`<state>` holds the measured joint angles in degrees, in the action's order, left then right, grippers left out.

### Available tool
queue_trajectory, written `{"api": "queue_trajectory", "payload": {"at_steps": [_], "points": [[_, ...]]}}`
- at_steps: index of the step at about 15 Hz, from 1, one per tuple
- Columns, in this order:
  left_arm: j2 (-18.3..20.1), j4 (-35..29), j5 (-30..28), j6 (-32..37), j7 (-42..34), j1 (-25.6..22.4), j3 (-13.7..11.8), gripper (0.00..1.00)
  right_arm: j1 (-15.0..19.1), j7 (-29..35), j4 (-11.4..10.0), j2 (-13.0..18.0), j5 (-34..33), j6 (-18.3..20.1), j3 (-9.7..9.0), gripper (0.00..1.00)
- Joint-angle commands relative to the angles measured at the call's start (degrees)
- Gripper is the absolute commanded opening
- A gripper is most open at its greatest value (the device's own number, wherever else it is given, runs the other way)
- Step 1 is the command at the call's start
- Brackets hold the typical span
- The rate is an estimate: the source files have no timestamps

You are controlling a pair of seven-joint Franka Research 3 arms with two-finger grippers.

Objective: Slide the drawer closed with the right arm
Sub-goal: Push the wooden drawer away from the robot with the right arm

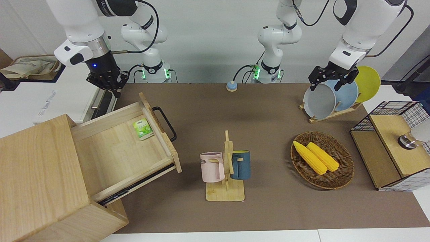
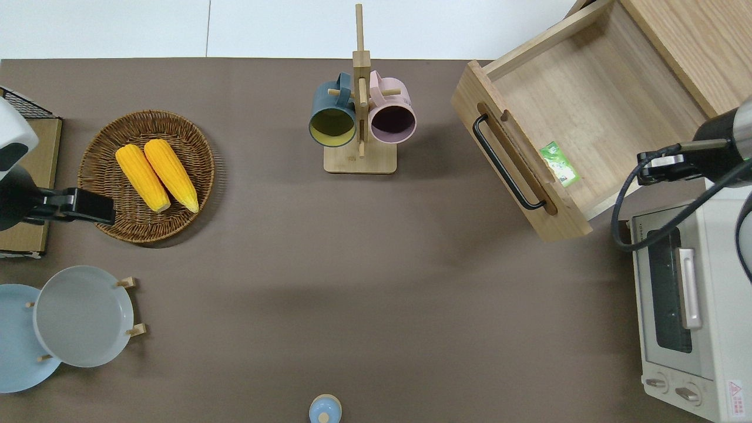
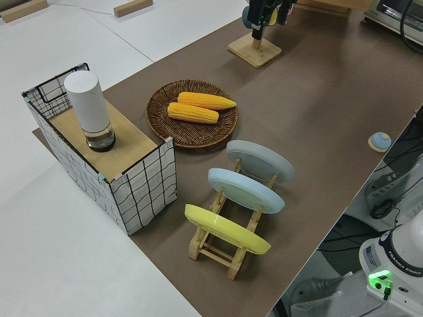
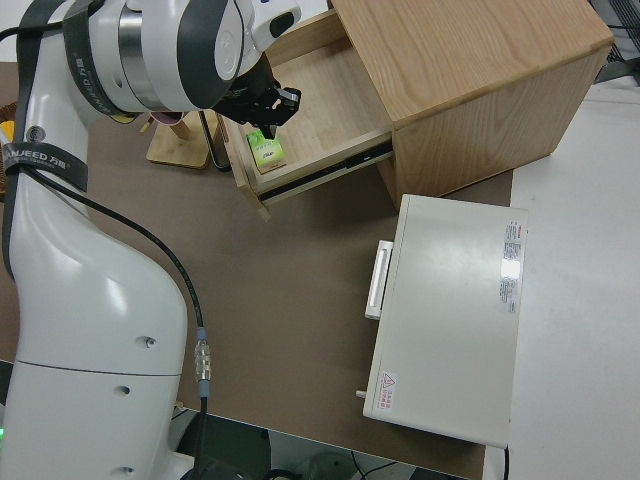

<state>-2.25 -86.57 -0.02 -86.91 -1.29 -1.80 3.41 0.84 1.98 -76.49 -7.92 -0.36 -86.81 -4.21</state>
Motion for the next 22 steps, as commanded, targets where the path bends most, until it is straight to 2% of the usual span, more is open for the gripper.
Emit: {"api": "queue_trajectory", "payload": {"at_steps": [1, 6, 10, 13, 19, 22], "points": [[-0.7, 1.4, 1.0, 1.1, -0.6, -0.2, 0.4, 0.99, -0.2, 1.4, 2.0, 0.2, -0.8, -0.1, -0.89, 0.0], [-0.7, 1.5, 1.0, 1.1, -0.6, -0.2, 0.4, 0.99, -6.4, 8.4, 3.1, 0.1, -1.8, -1.9, -0.63, 0.0], [-0.7, 1.5, 1.0, 1.1, -0.6, -0.2, 0.4, 0.99, -12.0, 19.2, 3.1, -0.3, -3.2, -3.3, -0.71, 0.0], [-0.7, 1.5, 1.0, 1.1, -0.6, -0.2, 0.4, 0.99, -15.1, 29.1, 3.0, -1.7, -3.3, -6.0, -0.98, 0.0], [-0.7, 1.5, 1.0, 1.1, -0.6, -0.2, 0.4, 0.99, -18.0, 38.7, 2.8, -5.7, -3.3, -6.5, -1.06, 0.0], [-0.7, 1.5, 1.0, 1.1, -0.6, -0.2, 0.4, 0.99, -20.0, 47.4, 2.6, -7.2, -3.2, -6.4, -1.15, 0.0]]}}
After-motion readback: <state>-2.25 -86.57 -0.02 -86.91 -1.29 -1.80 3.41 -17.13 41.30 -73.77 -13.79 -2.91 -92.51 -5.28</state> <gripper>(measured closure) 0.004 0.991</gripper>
